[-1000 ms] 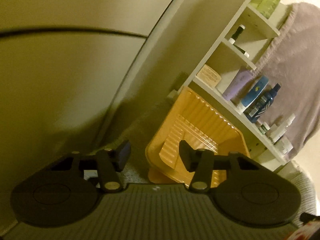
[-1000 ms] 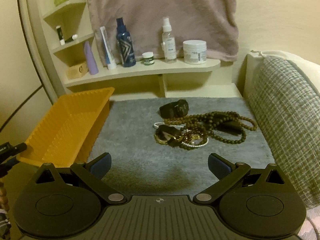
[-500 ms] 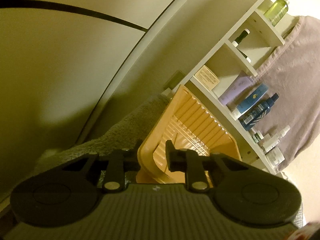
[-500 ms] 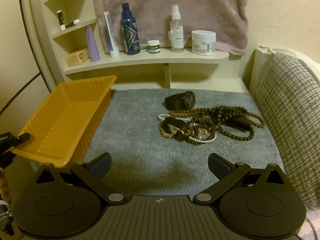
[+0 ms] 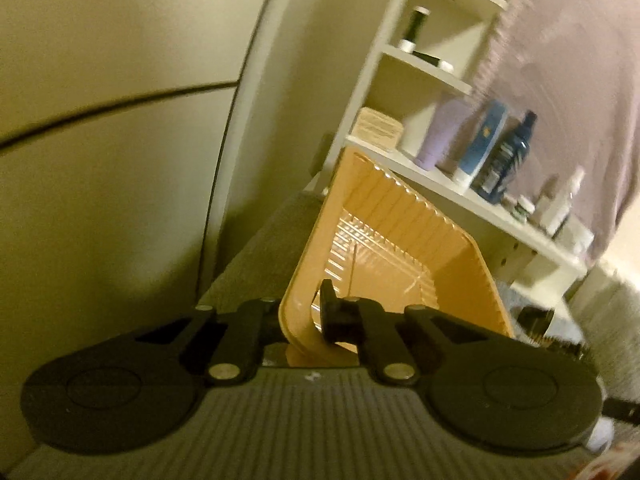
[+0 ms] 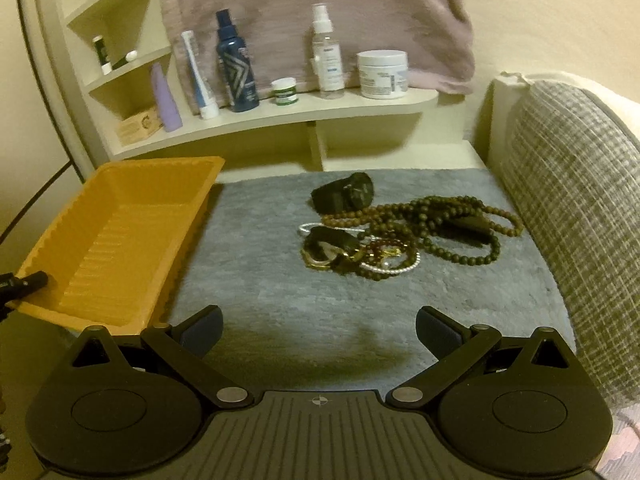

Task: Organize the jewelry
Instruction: 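Move the left gripper to the orange tray rim and grasp it, then grasp a black bracelet with the right gripper while the left gripper holds the tray tilted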

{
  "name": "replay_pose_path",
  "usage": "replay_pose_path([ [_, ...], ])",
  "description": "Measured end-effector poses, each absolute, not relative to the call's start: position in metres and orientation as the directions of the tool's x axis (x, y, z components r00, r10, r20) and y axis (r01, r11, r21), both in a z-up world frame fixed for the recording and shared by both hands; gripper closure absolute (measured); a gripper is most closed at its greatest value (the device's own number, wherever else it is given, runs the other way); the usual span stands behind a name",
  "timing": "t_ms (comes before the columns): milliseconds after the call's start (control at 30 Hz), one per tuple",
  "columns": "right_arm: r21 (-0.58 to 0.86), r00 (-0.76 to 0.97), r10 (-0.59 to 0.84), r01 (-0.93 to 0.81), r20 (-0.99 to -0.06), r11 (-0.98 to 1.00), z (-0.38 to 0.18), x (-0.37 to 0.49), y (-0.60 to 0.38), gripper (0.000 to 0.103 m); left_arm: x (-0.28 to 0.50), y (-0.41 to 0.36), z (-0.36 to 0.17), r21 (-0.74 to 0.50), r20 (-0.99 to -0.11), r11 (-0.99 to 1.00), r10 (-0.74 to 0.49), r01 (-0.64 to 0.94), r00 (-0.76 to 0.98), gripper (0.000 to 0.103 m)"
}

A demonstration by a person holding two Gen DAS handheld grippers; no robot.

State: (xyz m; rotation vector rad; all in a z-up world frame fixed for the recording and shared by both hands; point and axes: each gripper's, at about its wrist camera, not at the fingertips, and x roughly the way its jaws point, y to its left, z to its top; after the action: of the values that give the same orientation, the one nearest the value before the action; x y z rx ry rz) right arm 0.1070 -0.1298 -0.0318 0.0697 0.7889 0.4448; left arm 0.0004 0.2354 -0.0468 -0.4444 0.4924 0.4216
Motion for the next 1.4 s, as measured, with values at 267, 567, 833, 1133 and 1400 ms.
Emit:
replay_pose_path([
  [267, 0.231, 0.659, 0.398, -0.330, -0.639, 0.916, -0.038, 0.118, -0.152, 0.001, 0.014, 0.204, -0.022, -0.126, -0.514, 0.880, 0.337, -0.457, 0.789, 0.095],
  [567, 0.140, 0.704, 0.385, -0.381, -0.597, 0.914, -0.053, 0.137, -0.165, 0.013, 0.034, 0.181, -0.006, 0.034, -0.466, 0.914, 0.373, -0.405, 0.802, 0.095],
  [833, 0.031, 0.657, 0.464, -0.558, -0.594, 0.829, -0.066, 0.158, -0.143, 0.040, 0.041, 0.169, -0.003, 0.089, -0.454, 0.921, 0.376, -0.380, 0.807, 0.095],
  [1133, -0.133, 0.611, 0.464, -0.684, -0.642, 0.717, -0.084, 0.185, -0.117, 0.065, 0.048, 0.168, -0.002, 0.099, -0.446, 0.926, 0.369, -0.365, 0.815, 0.096],
  [1400, -0.201, 0.631, 0.450, -0.694, -0.632, 0.691, -0.085, 0.186, -0.109, 0.086, 0.047, 0.174, -0.003, 0.075, -0.460, 0.929, 0.354, -0.362, 0.814, 0.096],
])
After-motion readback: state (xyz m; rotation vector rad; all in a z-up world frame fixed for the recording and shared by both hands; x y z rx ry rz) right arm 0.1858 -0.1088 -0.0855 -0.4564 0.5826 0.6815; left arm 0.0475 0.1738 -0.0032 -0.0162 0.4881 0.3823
